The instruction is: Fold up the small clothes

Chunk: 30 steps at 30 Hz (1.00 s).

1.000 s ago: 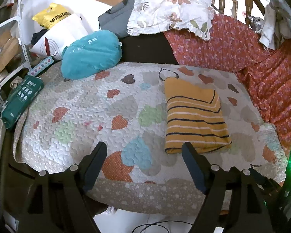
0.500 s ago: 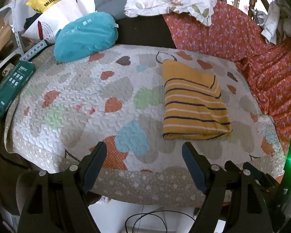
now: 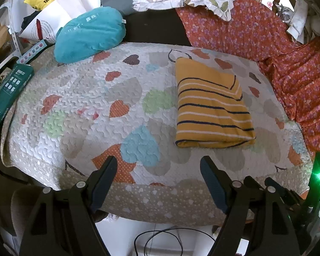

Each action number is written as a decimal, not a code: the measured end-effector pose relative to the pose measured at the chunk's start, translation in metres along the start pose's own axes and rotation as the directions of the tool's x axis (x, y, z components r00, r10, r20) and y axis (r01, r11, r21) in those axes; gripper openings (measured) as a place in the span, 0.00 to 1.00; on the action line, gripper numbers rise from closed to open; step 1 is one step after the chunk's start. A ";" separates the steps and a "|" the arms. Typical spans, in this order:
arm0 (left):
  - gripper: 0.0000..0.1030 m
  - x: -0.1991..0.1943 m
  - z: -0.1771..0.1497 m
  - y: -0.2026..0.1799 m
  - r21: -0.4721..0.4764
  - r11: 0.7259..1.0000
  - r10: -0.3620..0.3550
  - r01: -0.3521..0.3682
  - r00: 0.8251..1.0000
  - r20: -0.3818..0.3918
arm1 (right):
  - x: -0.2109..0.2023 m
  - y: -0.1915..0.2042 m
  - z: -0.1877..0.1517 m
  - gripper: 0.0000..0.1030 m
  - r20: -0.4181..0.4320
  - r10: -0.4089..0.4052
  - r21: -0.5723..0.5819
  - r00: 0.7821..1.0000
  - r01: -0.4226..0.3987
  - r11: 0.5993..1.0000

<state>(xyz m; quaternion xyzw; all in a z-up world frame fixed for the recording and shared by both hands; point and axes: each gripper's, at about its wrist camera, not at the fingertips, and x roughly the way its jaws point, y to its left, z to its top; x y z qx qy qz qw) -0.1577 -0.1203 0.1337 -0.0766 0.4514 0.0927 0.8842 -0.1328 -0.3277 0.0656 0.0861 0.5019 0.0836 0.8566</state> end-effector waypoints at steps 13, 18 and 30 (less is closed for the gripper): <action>0.77 -0.002 -0.001 0.003 -0.011 1.000 -0.011 0.011 1.000 0.010 | 0.000 0.009 -0.004 0.68 -0.005 -0.002 -0.032 1.000 0.002 0.999; 0.77 -0.004 -0.002 0.005 -0.017 1.000 -0.016 0.016 1.000 0.011 | -0.001 0.010 -0.005 0.68 -0.005 -0.005 -0.041 1.000 0.005 0.999; 0.77 -0.007 -0.002 0.006 -0.018 1.000 -0.016 0.016 1.000 0.017 | -0.004 0.015 -0.007 0.68 0.002 -0.007 -0.056 1.000 0.008 0.998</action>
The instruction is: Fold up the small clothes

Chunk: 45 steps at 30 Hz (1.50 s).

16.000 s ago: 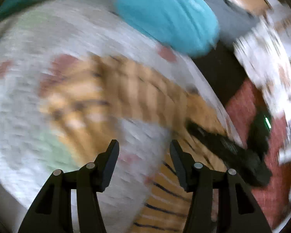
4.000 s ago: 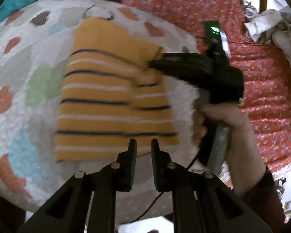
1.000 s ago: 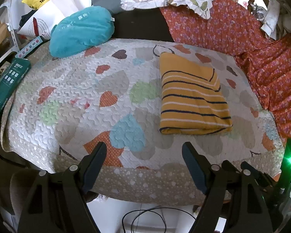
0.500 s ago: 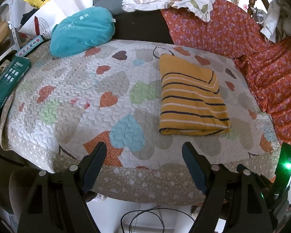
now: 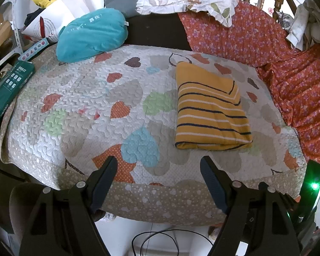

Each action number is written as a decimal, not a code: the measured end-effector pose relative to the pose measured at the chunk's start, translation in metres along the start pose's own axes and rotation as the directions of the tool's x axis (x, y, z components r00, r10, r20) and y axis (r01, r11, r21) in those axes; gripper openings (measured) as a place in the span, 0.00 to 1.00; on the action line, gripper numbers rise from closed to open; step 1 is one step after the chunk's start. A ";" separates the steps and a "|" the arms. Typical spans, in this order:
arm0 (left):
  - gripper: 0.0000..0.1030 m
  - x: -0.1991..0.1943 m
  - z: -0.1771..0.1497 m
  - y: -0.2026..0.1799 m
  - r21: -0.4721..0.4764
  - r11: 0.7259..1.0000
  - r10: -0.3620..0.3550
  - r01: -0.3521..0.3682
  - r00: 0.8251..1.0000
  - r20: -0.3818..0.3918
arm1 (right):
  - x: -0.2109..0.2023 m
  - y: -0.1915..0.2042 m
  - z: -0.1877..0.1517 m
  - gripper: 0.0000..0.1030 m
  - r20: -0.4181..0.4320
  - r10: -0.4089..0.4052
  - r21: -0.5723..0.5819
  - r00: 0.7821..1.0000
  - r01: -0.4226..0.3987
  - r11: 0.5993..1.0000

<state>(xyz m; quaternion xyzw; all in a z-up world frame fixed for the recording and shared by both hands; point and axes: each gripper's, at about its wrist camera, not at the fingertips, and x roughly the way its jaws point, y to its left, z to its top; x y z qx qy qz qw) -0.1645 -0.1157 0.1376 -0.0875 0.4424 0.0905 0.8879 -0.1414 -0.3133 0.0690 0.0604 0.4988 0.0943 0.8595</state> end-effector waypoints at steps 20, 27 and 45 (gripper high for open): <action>0.93 -0.057 0.005 -0.013 0.006 0.989 0.142 -0.150 0.946 0.290 | -0.014 0.002 0.001 0.69 0.034 0.003 -0.019 0.999 -0.002 1.000; 1.00 -0.098 0.016 -0.013 -0.033 0.986 0.165 -0.166 0.896 0.413 | -0.028 0.005 0.004 0.69 0.081 0.000 -0.033 0.997 0.003 0.999; 1.00 -0.044 0.004 -0.002 -0.041 0.995 0.096 -0.091 0.983 0.155 | -0.031 0.017 0.005 0.70 0.096 -0.013 -0.079 0.995 0.021 0.997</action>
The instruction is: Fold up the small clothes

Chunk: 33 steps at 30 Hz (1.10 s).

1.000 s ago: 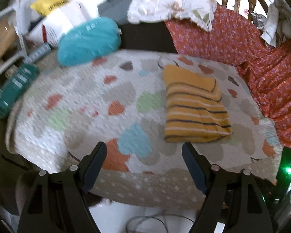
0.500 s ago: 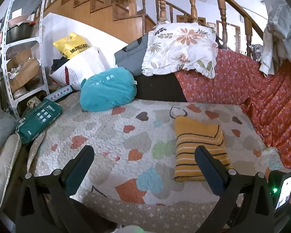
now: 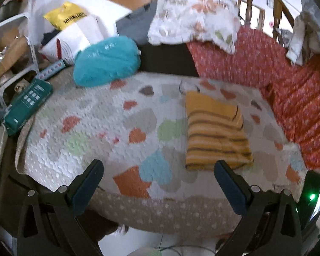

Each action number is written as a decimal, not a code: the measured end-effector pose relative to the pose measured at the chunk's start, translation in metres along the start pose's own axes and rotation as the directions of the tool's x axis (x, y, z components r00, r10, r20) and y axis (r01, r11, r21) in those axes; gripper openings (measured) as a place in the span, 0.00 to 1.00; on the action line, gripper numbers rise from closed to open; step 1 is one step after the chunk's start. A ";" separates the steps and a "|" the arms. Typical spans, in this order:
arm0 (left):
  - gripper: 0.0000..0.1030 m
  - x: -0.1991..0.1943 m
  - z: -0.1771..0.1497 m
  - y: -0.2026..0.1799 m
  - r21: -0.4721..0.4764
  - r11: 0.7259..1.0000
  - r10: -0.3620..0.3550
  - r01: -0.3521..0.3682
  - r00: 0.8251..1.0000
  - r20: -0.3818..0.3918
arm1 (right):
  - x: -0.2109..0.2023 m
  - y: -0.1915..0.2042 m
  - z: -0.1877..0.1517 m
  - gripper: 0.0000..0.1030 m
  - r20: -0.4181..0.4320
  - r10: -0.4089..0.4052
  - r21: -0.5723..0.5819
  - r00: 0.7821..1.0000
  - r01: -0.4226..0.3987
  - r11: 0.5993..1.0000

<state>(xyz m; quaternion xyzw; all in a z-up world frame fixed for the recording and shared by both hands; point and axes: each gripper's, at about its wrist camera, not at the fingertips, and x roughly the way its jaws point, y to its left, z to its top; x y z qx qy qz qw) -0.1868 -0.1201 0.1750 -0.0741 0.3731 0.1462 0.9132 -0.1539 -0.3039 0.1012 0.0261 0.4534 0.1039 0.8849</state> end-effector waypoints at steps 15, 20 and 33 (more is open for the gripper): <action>1.00 0.043 -0.018 0.003 -0.010 0.999 -0.031 0.030 0.986 -0.164 | 0.022 -0.007 -0.004 0.70 -0.050 -0.010 0.009 0.999 0.011 1.000; 1.00 0.055 -0.022 0.002 -0.008 1.000 -0.031 0.030 0.978 -0.206 | 0.029 -0.009 -0.006 0.70 -0.068 -0.012 0.011 0.998 0.012 1.000; 1.00 0.074 -0.030 0.005 -0.019 0.999 -0.043 0.039 0.962 -0.271 | 0.044 -0.009 -0.012 0.70 -0.107 -0.017 0.009 0.994 0.018 1.000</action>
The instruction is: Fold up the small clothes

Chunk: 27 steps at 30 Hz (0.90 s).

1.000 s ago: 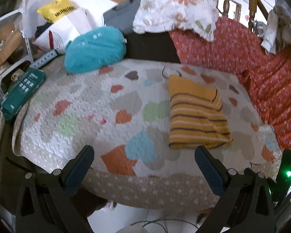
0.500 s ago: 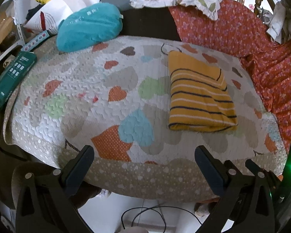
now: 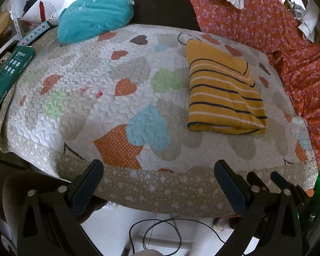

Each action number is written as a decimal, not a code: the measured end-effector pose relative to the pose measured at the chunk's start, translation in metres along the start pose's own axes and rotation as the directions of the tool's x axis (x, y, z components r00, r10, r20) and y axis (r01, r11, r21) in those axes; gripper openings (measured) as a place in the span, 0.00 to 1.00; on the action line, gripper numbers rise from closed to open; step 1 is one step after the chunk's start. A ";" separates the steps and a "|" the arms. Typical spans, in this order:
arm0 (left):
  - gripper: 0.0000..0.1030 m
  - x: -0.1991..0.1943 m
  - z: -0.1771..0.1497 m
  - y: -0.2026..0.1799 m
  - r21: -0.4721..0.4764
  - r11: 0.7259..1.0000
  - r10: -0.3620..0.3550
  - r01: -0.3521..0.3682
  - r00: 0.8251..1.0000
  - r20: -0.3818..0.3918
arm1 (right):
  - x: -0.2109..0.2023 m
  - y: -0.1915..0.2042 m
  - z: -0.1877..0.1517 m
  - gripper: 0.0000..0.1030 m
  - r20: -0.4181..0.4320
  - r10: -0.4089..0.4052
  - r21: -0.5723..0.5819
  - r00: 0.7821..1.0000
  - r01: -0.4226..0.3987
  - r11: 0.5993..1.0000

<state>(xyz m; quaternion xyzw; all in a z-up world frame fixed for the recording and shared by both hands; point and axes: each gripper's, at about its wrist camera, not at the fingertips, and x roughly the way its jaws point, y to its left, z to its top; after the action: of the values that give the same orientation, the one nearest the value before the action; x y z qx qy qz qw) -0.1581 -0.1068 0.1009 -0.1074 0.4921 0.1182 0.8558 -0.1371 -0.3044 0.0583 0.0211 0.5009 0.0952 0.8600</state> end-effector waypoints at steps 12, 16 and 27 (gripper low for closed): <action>1.00 0.016 -0.002 0.002 -0.003 1.000 0.000 0.000 0.999 -0.047 | 0.008 -0.002 0.006 0.70 -0.007 -0.010 -0.006 1.000 0.010 1.000; 1.00 0.022 -0.002 0.003 -0.005 1.000 0.000 0.000 0.998 -0.068 | 0.010 -0.003 0.020 0.71 0.013 -0.015 -0.012 1.000 0.015 1.000; 1.00 0.039 -0.005 0.001 -0.005 1.000 0.009 -0.010 0.993 -0.122 | 0.019 -0.003 0.029 0.72 0.015 -0.009 -0.009 1.000 0.010 1.000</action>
<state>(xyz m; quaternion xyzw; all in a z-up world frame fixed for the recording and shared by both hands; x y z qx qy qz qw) -0.1430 -0.1037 0.0646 -0.1145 0.5435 0.1169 0.8233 -0.1020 -0.3021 0.0560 0.0155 0.4941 0.0933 0.8643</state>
